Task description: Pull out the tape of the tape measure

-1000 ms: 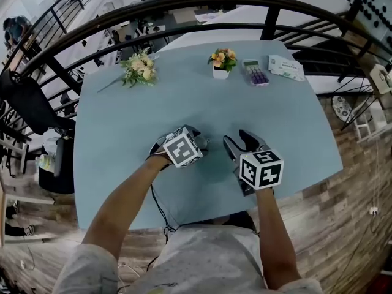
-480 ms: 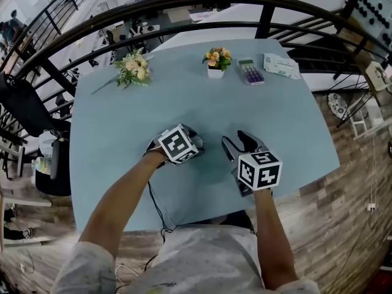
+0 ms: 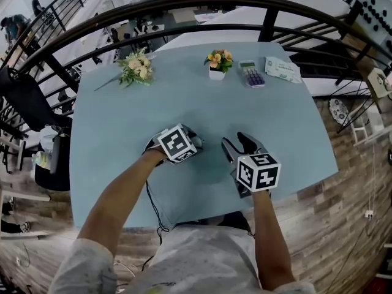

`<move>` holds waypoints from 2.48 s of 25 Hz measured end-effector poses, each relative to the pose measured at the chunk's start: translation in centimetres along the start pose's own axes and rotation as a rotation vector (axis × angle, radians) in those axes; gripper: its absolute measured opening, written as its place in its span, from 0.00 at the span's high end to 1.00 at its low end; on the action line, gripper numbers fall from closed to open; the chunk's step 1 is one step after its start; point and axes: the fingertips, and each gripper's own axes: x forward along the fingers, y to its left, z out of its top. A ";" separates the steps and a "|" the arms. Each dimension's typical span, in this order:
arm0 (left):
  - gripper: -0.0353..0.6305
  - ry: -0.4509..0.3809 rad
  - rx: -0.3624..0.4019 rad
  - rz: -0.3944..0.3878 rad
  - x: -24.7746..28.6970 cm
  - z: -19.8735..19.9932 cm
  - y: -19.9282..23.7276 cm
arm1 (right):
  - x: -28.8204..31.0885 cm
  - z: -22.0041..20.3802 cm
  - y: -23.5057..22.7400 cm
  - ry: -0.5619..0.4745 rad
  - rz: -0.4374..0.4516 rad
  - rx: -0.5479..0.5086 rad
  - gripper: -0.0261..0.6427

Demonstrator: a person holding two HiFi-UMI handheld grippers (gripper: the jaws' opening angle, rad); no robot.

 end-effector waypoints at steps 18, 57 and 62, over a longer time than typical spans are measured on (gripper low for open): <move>0.61 0.026 0.002 0.080 -2.8 1.8 -1.0 | -0.9 1.6 0.0 -0.015 0.093 -0.001 0.65; 0.61 -0.053 -0.092 0.330 -13.8 9.3 -1.1 | 1.2 6.9 3.4 -0.036 0.519 0.285 0.65; 0.61 -0.062 -0.099 0.326 -13.6 9.8 -1.5 | 1.2 6.9 4.1 -0.029 0.594 0.368 0.65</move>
